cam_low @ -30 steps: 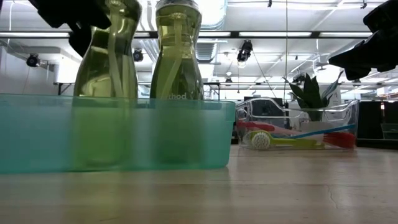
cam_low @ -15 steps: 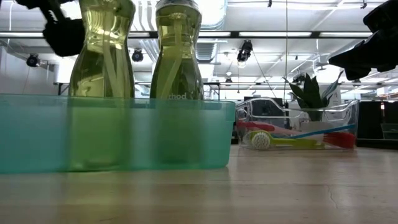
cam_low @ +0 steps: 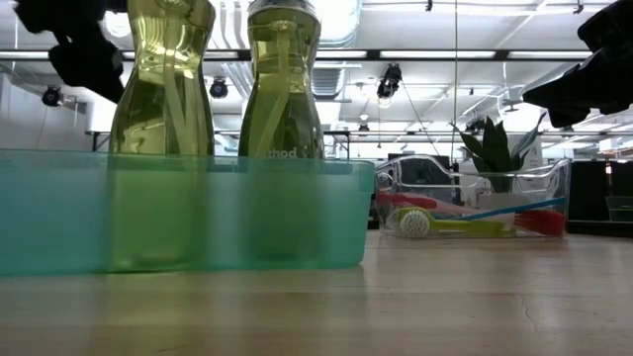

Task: Pick & Place Kitchen Sink Supplies
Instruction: Put the green soap dispenser into the green bin

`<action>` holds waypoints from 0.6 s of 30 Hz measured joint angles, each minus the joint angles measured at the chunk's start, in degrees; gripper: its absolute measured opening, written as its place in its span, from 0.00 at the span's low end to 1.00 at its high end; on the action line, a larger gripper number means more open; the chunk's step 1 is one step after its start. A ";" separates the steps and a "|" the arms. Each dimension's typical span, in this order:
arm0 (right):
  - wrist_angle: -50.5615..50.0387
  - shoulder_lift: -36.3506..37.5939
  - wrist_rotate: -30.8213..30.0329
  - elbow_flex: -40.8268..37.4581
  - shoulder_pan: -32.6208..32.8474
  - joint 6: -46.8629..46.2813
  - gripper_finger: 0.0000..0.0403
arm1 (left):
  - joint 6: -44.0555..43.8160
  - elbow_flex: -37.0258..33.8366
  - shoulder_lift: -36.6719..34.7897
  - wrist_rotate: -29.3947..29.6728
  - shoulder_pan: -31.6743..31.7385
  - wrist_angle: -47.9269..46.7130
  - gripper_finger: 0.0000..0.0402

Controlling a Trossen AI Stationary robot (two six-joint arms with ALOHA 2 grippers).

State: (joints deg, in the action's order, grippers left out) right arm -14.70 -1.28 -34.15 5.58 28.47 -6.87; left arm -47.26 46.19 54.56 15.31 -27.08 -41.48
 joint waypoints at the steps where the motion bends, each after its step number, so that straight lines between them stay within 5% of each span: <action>1: -0.01 0.00 0.00 -0.01 -0.01 0.00 0.02 | -0.26 0.00 -0.74 2.56 0.32 -1.26 0.81; 10: -0.02 0.00 0.00 0.00 0.00 0.00 0.02 | -3.05 1.02 -7.93 18.21 7.07 -7.87 0.81; 18: 0.00 0.00 0.00 0.00 -0.02 0.00 0.02 | 9.77 1.45 -8.41 30.69 17.23 -0.31 0.81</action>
State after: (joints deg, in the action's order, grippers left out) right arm -14.70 -1.28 -34.15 5.58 28.45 -6.87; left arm -37.49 47.65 46.15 46.00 -9.85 -41.79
